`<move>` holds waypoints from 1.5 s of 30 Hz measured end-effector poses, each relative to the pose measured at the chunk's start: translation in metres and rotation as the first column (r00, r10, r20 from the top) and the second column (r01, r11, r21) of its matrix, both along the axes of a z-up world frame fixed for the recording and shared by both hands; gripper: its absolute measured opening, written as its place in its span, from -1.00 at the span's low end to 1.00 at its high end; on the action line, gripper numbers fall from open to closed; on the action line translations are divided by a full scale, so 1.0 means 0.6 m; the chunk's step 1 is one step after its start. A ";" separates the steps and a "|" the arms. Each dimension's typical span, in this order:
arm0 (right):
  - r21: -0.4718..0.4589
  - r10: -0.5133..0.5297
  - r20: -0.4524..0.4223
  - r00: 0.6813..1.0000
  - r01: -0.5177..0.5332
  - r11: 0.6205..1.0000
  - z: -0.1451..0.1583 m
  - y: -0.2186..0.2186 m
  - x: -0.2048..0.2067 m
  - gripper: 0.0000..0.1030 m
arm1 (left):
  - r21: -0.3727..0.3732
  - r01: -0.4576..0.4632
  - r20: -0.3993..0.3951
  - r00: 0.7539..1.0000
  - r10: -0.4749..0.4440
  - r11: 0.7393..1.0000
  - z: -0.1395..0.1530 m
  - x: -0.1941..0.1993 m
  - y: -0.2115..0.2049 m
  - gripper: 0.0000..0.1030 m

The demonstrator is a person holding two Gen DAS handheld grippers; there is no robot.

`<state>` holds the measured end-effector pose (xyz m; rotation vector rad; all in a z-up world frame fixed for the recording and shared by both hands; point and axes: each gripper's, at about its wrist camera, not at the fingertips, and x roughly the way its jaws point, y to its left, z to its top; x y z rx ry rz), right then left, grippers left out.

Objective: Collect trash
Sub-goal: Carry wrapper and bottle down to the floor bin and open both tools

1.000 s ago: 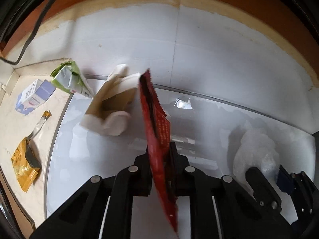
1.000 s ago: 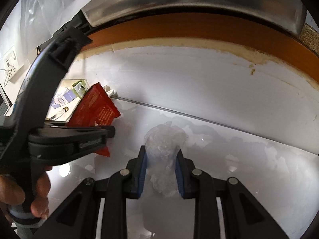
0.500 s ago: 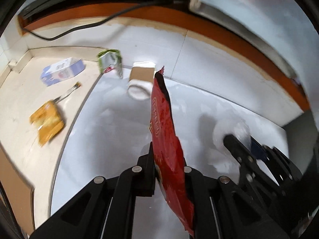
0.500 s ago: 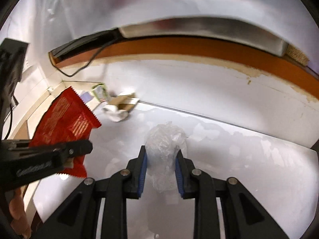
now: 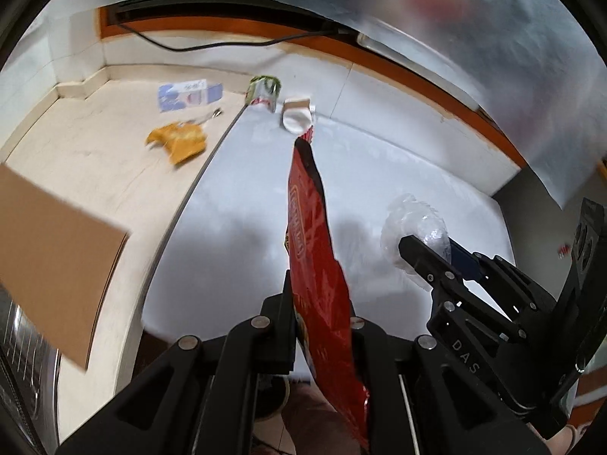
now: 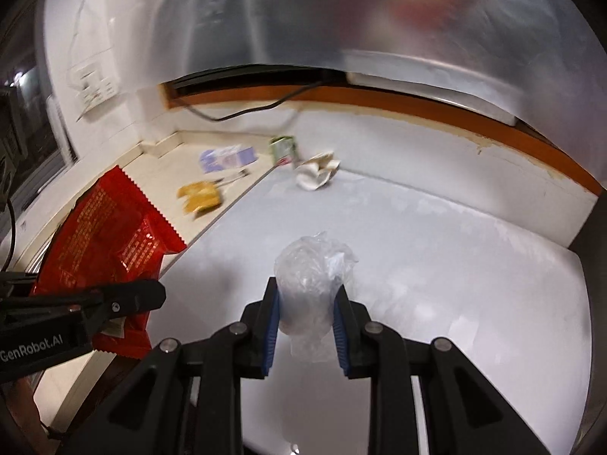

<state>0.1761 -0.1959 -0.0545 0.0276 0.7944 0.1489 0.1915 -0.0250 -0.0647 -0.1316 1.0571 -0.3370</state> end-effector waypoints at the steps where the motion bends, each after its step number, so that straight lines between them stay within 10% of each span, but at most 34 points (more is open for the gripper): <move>1: -0.003 0.003 -0.003 1.000 -0.003 1.000 -0.001 0.010 -0.015 -0.51 | -0.003 0.005 -0.002 1.000 -0.005 1.000 -0.002 -0.019 0.009 -0.87; 26: 0.007 0.058 -0.318 0.946 -0.059 0.998 -0.224 0.163 -0.248 -0.50 | -0.007 0.035 -0.254 0.967 -0.036 0.999 -0.265 -0.240 0.095 -0.87; 45: 0.186 0.097 -0.495 0.863 -0.004 0.983 -0.634 0.117 -0.193 -0.48 | -0.028 -0.089 -0.374 0.925 0.072 0.996 -0.632 -0.201 0.086 -0.79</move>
